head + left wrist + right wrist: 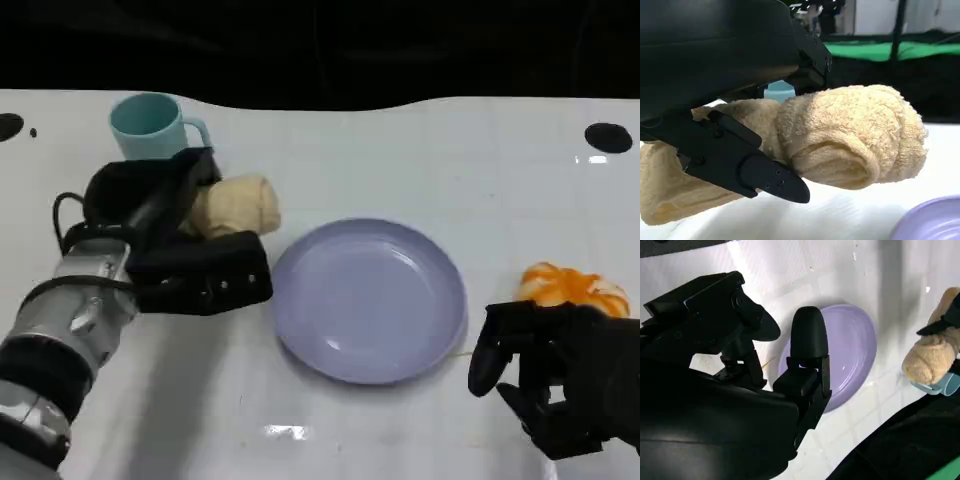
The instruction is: Grasp the towel on the left side of the plate with the left hand and place it into the plate.
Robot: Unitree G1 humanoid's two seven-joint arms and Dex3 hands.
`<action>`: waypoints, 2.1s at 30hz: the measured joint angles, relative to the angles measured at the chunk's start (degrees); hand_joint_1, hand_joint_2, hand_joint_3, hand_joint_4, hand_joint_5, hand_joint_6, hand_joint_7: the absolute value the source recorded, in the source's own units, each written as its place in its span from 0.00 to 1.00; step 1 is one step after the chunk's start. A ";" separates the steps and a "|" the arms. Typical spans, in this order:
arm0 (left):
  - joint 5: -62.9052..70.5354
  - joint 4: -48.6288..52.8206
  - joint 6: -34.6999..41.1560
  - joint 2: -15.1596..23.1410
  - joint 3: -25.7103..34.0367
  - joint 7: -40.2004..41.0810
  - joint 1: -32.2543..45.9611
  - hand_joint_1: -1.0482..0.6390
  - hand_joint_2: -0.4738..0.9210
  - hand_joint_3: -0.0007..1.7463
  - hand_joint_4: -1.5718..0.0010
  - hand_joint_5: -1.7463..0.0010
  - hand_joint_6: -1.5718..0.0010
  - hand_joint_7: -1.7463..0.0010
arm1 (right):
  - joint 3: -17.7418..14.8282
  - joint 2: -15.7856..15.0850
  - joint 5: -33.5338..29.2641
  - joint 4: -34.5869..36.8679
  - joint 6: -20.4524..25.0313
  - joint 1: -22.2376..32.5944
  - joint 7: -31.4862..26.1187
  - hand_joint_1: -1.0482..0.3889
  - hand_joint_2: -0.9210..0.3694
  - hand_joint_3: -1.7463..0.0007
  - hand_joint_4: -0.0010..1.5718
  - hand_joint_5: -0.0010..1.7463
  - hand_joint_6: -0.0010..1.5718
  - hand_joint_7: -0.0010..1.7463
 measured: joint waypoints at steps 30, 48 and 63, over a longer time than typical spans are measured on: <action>1.13 -19.39 5.12 -11.30 -6.18 -17.11 6.13 0.38 0.99 0.04 0.69 0.43 0.63 0.95 | -0.14 -0.91 0.54 -2.26 -0.83 1.02 0.57 0.73 0.29 0.36 0.48 1.00 0.45 0.82; 7.30 -27.24 10.72 -7.52 -10.09 -29.76 6.11 0.20 1.00 0.03 0.84 0.87 0.86 0.99 | -1.25 -1.12 1.08 -2.72 -1.44 1.24 1.11 0.74 0.29 0.36 0.47 1.00 0.44 0.82; -11.54 -49.60 12.19 0.09 3.83 -44.55 16.22 0.45 1.00 0.16 0.54 0.73 0.60 0.92 | -1.38 -1.10 1.20 -2.16 -1.71 1.25 1.16 0.74 0.29 0.36 0.47 1.00 0.45 0.83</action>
